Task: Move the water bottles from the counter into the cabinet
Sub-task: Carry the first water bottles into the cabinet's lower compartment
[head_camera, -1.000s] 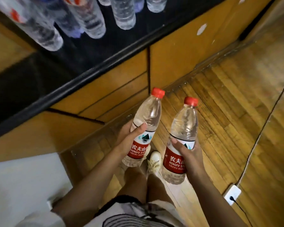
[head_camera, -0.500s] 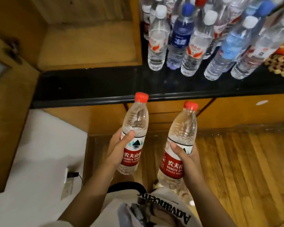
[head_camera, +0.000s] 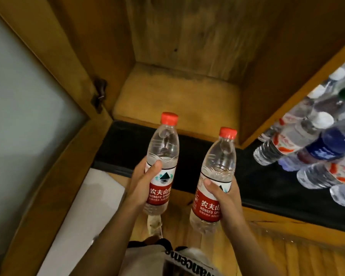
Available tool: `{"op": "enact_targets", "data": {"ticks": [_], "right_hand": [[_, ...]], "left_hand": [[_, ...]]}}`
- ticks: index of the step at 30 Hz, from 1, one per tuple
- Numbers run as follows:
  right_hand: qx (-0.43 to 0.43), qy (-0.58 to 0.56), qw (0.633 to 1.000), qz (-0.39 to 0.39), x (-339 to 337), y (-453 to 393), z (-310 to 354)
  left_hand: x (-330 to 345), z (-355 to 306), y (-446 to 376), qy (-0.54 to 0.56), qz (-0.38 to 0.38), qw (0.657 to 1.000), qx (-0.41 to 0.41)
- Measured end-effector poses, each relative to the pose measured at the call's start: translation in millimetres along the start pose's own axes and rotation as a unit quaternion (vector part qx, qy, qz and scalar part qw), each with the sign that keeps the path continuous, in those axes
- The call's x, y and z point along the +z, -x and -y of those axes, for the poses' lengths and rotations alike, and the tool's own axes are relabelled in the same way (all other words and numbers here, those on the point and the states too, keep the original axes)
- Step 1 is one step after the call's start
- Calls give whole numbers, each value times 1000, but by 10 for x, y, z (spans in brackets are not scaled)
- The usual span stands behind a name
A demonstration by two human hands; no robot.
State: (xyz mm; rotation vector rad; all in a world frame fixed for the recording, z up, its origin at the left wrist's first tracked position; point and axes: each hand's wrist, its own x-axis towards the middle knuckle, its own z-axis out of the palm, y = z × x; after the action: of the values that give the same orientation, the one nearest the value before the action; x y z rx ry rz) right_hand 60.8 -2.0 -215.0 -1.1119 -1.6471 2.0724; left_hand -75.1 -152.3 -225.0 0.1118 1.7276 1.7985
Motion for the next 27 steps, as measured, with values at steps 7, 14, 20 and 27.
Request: {"op": "enact_targets", "data": {"ticks": [7,14,20,27], "right_hand": [[-87,-5,996,11,598,-846,440],[-200,5,980,15,935,-1592,785],[-242,50,968,46,1106,-2125,784],[-226,49,970,70,1140,-2301,688]], "left_hand": [[-280,-558,-912,7,31,994,105],[-282,-774,-1721,9,39,987,156],[-199,-845,-2079,0,73,985,155],[-254,-754,-2091,-30,150,980,125]]}}
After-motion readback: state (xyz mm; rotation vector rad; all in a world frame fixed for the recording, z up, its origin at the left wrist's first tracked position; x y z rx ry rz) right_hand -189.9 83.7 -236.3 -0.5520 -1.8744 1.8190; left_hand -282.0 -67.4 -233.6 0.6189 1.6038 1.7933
